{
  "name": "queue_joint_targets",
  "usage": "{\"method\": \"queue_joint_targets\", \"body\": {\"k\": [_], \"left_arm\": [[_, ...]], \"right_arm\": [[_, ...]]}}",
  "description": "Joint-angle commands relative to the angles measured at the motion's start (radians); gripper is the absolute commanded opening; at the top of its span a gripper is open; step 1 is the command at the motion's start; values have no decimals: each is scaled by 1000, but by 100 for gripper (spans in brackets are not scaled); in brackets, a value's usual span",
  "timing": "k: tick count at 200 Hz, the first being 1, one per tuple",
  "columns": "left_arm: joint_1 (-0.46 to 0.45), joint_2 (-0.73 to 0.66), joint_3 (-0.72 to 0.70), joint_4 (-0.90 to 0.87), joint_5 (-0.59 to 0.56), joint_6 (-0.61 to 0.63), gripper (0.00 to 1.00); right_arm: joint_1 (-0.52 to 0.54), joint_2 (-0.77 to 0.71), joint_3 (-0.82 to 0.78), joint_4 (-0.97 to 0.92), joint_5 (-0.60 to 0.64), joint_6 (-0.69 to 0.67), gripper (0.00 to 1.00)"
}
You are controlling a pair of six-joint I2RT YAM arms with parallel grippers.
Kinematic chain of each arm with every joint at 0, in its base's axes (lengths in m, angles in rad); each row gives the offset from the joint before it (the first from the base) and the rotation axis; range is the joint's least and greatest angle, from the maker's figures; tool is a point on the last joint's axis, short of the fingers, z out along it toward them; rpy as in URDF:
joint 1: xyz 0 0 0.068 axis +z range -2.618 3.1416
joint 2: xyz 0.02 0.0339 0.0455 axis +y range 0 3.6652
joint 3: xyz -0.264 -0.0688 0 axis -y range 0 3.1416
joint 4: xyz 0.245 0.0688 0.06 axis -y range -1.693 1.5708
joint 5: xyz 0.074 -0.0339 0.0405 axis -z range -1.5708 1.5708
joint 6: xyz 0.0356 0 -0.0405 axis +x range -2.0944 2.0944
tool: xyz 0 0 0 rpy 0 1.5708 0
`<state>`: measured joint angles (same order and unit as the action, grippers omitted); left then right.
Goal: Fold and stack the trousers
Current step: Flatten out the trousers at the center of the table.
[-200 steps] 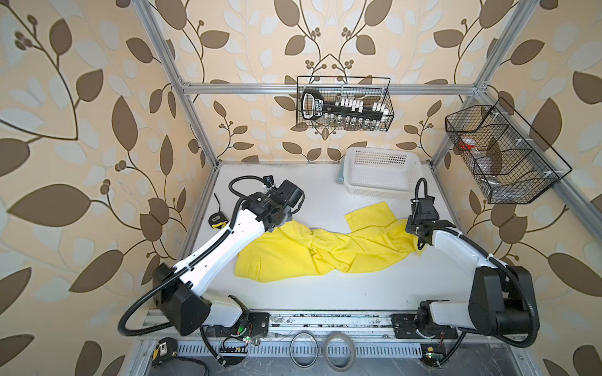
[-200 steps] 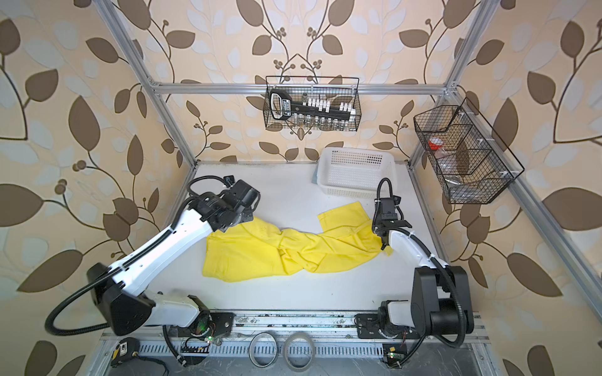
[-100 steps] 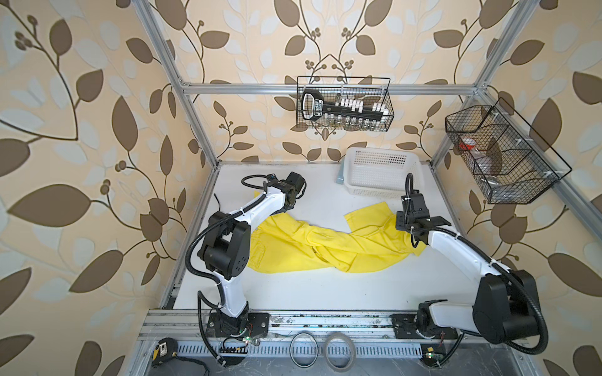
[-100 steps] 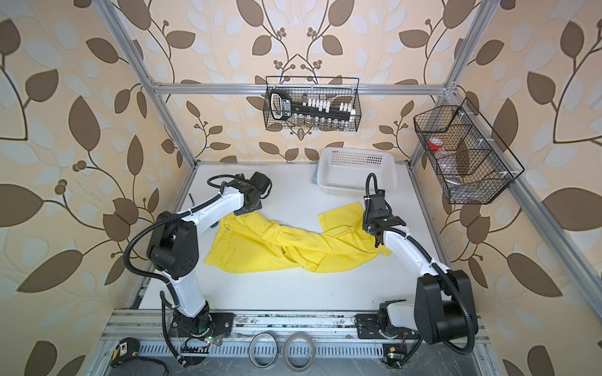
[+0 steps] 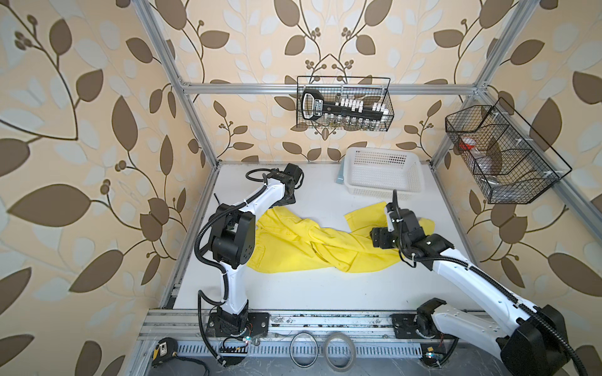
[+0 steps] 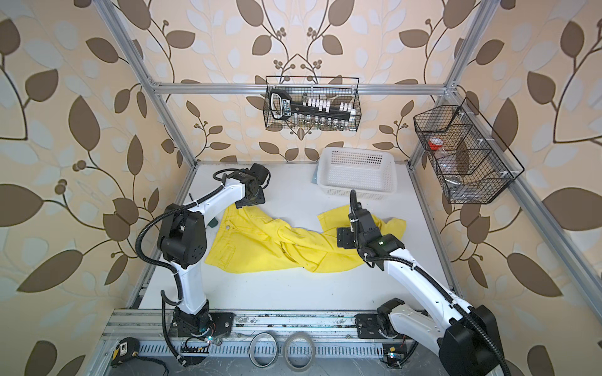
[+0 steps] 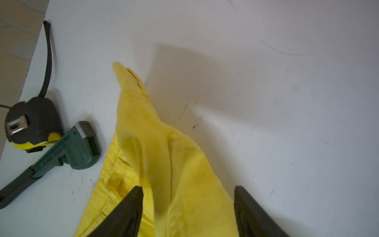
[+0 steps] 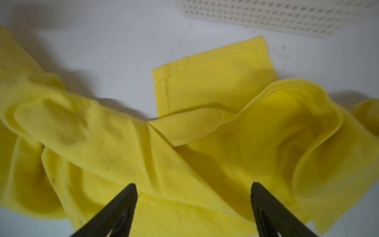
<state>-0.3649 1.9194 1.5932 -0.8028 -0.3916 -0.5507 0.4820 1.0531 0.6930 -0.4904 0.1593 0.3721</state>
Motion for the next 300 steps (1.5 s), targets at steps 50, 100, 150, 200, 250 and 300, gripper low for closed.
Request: {"method": "queue_joint_targets", "body": {"k": [50, 100, 150, 200, 250, 300], "left_arm": [[66, -544, -389, -126, 130, -21, 79], [119, -774, -693, -149, 146, -232, 82], [224, -802, -903, -23, 255, -378, 78], [250, -718, -1005, 129, 329, -410, 71], [279, -677, -1049, 233, 337, -381, 58], [287, -618, -1065, 293, 356, -373, 33]], "right_arm": [[113, -123, -136, -162, 41, 321, 94], [-57, -219, -258, -128, -32, 403, 99], [-127, -126, -276, -11, -116, 400, 96], [-128, -60, -287, 60, -97, 416, 89], [-125, -16, -300, 121, -101, 431, 79], [-104, 32, -309, 169, -81, 445, 60]]}}
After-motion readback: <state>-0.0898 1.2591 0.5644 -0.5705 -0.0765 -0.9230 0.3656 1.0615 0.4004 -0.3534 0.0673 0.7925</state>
